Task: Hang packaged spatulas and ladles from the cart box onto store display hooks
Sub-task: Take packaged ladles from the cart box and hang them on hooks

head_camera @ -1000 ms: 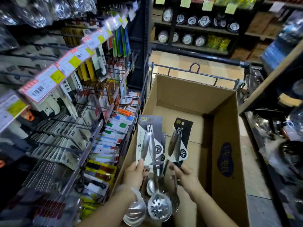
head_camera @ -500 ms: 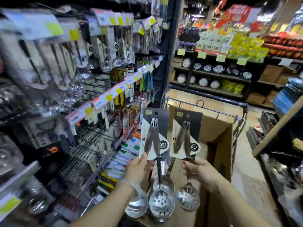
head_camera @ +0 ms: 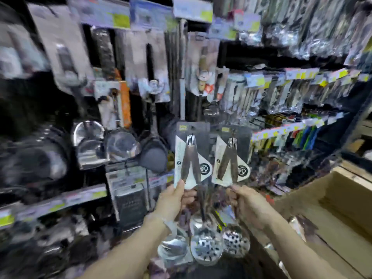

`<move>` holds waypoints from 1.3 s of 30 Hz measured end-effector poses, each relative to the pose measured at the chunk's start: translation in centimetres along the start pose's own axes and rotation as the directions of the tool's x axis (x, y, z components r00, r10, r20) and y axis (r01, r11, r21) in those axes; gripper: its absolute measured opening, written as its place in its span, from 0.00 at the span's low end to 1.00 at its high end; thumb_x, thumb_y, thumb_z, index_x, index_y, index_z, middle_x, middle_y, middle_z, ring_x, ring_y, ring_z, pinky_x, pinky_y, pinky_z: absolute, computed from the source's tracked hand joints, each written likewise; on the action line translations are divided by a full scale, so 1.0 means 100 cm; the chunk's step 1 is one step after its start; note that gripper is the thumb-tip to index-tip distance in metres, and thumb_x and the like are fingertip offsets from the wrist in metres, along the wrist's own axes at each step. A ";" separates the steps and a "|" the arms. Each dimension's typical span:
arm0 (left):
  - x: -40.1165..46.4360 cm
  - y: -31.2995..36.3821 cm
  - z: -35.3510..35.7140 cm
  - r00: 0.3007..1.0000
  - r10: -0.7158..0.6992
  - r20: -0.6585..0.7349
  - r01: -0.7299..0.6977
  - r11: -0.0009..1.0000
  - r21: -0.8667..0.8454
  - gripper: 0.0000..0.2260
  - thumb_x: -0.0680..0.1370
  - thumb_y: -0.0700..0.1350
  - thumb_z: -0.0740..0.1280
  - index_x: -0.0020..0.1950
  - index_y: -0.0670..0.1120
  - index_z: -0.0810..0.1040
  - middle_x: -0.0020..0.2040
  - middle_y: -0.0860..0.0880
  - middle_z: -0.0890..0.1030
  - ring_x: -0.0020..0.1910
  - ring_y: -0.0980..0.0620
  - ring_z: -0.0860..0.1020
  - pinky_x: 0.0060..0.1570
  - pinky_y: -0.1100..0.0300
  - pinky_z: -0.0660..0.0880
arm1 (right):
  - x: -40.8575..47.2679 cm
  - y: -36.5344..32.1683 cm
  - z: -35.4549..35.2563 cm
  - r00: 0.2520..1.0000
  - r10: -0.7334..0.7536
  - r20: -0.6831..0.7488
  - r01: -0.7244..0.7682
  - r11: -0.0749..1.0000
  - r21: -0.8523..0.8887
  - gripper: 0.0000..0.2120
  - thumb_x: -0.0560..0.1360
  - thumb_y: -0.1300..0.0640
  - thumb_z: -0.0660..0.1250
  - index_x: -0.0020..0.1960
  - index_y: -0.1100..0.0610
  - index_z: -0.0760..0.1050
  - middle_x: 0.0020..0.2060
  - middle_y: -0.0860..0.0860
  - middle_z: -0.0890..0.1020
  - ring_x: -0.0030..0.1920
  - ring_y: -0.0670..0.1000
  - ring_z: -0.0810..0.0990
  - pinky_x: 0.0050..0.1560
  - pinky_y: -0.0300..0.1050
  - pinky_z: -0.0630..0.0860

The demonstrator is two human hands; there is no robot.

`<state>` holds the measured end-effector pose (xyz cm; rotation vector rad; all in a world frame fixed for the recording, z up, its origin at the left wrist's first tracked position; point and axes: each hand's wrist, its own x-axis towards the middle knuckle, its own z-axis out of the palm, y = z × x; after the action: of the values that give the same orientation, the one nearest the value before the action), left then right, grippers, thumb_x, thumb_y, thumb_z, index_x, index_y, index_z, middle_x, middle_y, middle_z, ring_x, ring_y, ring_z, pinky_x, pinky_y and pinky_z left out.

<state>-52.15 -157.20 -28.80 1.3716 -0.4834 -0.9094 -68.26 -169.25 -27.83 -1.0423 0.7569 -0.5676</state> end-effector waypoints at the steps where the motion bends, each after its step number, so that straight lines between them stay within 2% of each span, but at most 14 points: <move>1: -0.009 0.004 -0.030 0.999 0.005 -0.050 -0.005 1.000 0.001 0.13 0.81 0.48 0.55 0.41 0.47 0.73 0.27 0.54 0.82 0.24 0.61 0.78 0.25 0.66 0.68 | 0.001 0.007 0.028 0.998 -0.014 0.061 0.015 1.000 -0.008 0.12 0.79 0.63 0.56 0.36 0.56 0.65 0.27 0.51 0.63 0.25 0.47 0.61 0.27 0.38 0.62; 4: -0.044 0.010 -0.123 0.979 0.036 -0.203 -0.038 0.999 -0.004 0.17 0.81 0.51 0.55 0.39 0.48 0.77 0.29 0.53 0.83 0.25 0.61 0.78 0.30 0.64 0.69 | -0.004 0.039 0.115 0.980 -0.006 0.198 0.028 0.994 -0.109 0.13 0.80 0.59 0.56 0.36 0.56 0.65 0.28 0.51 0.64 0.28 0.49 0.60 0.33 0.43 0.60; 8: -0.113 0.013 -0.259 0.926 0.059 -0.373 -0.089 0.994 -0.064 0.15 0.81 0.50 0.54 0.48 0.42 0.75 0.30 0.52 0.84 0.24 0.60 0.78 0.24 0.64 0.69 | -0.028 0.096 0.250 0.923 0.075 0.378 -0.011 0.985 -0.170 0.13 0.81 0.59 0.55 0.37 0.56 0.66 0.24 0.49 0.67 0.26 0.48 0.61 0.31 0.42 0.64; 12: -0.206 0.019 -0.401 0.832 0.053 -0.552 -0.093 0.995 -0.043 0.17 0.80 0.52 0.57 0.43 0.42 0.77 0.31 0.51 0.84 0.25 0.59 0.79 0.21 0.67 0.69 | -0.075 0.164 0.397 0.812 0.128 0.569 -0.008 0.978 -0.210 0.11 0.80 0.60 0.55 0.39 0.56 0.66 0.24 0.49 0.67 0.26 0.48 0.62 0.29 0.40 0.64; 16: -0.309 0.031 -0.529 0.733 0.055 -0.678 -0.089 0.996 -0.016 0.18 0.80 0.53 0.57 0.41 0.42 0.78 0.34 0.49 0.85 0.30 0.56 0.80 0.32 0.62 0.73 | -0.134 0.227 0.544 0.688 0.183 0.702 -0.015 0.971 -0.239 0.11 0.80 0.60 0.56 0.39 0.56 0.66 0.25 0.49 0.67 0.25 0.46 0.63 0.27 0.38 0.64; 18: -0.362 0.035 -0.584 0.665 0.078 -0.743 -0.125 0.992 -0.007 0.17 0.80 0.52 0.58 0.42 0.41 0.78 0.34 0.48 0.85 0.30 0.54 0.80 0.35 0.60 0.73 | -0.162 0.257 0.611 0.611 0.215 0.761 -0.020 0.966 -0.257 0.11 0.80 0.59 0.56 0.38 0.56 0.65 0.26 0.50 0.66 0.25 0.46 0.63 0.29 0.39 0.62; 20: -0.409 0.036 -0.634 0.593 0.110 -0.797 -0.199 0.980 -0.013 0.17 0.79 0.51 0.58 0.47 0.37 0.77 0.34 0.46 0.84 0.30 0.50 0.79 0.39 0.56 0.74 | -0.190 0.285 0.673 0.542 0.233 0.808 -0.004 0.962 -0.274 0.10 0.80 0.58 0.56 0.39 0.55 0.64 0.26 0.49 0.67 0.25 0.46 0.63 0.30 0.39 0.62; 23: -0.475 0.037 -0.695 0.461 0.086 -0.883 -0.305 0.950 -0.067 0.16 0.80 0.50 0.59 0.46 0.37 0.74 0.32 0.44 0.83 0.26 0.50 0.79 0.27 0.60 0.75 | -0.232 0.321 0.757 0.420 0.290 0.860 -0.007 0.948 -0.317 0.10 0.79 0.55 0.58 0.40 0.55 0.64 0.27 0.50 0.67 0.27 0.47 0.62 0.32 0.41 0.63; 24: -0.494 0.038 -0.715 0.414 0.070 -0.908 -0.311 0.948 -0.068 0.16 0.79 0.50 0.59 0.43 0.38 0.76 0.33 0.43 0.83 0.27 0.48 0.79 0.28 0.58 0.75 | -0.246 0.333 0.783 0.377 0.309 0.873 -0.005 0.943 -0.332 0.11 0.79 0.55 0.59 0.39 0.55 0.64 0.27 0.50 0.67 0.26 0.48 0.62 0.33 0.42 0.63; 27: -0.547 0.040 -0.766 0.277 0.065 -0.959 -0.321 0.947 -0.029 0.20 0.78 0.54 0.60 0.37 0.42 0.81 0.40 0.39 0.84 0.37 0.43 0.79 0.47 0.46 0.73 | -0.286 0.367 0.857 0.279 0.346 0.896 0.037 0.928 -0.370 0.13 0.78 0.53 0.61 0.36 0.55 0.66 0.26 0.49 0.68 0.25 0.47 0.64 0.32 0.41 0.66; 29: -0.576 0.041 -0.800 0.190 0.066 -0.980 -0.337 0.942 -0.002 0.19 0.78 0.54 0.61 0.42 0.39 0.80 0.40 0.40 0.84 0.39 0.42 0.80 0.53 0.45 0.74 | -0.309 0.388 0.904 0.203 0.378 0.903 0.006 0.922 -0.387 0.14 0.77 0.52 0.61 0.34 0.55 0.66 0.26 0.50 0.68 0.25 0.47 0.64 0.29 0.41 0.67; 30: -0.588 0.042 -0.818 0.154 0.066 -0.986 -0.350 0.937 0.008 0.19 0.78 0.53 0.60 0.44 0.38 0.79 0.39 0.41 0.85 0.38 0.43 0.81 0.51 0.47 0.76 | -0.320 0.396 0.928 0.171 0.393 0.903 0.016 0.916 -0.402 0.14 0.77 0.51 0.62 0.34 0.54 0.66 0.26 0.50 0.68 0.24 0.47 0.65 0.29 0.41 0.66; 33: -0.619 0.048 -0.873 0.069 0.067 -0.995 -0.404 0.914 0.033 0.15 0.80 0.49 0.59 0.47 0.38 0.75 0.35 0.44 0.85 0.29 0.52 0.80 0.31 0.61 0.78 | -0.349 0.420 0.998 0.099 0.426 0.899 0.084 0.897 -0.434 0.15 0.78 0.50 0.61 0.35 0.55 0.66 0.24 0.48 0.69 0.23 0.46 0.67 0.33 0.43 0.65; 39: -0.662 0.091 -0.990 -0.068 0.085 -0.994 -0.449 0.887 0.106 0.13 0.80 0.48 0.59 0.44 0.40 0.75 0.31 0.46 0.83 0.25 0.54 0.79 0.26 0.63 0.74 | -0.391 0.445 1.144 0.022 0.413 0.911 0.112 0.904 -0.413 0.15 0.79 0.52 0.59 0.36 0.54 0.65 0.22 0.46 0.68 0.22 0.45 0.66 0.27 0.39 0.69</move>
<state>-12.95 -44.47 -24.03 1.2256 0.5441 0.5668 -0.37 -59.86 -23.28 -1.3735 -0.4113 0.6683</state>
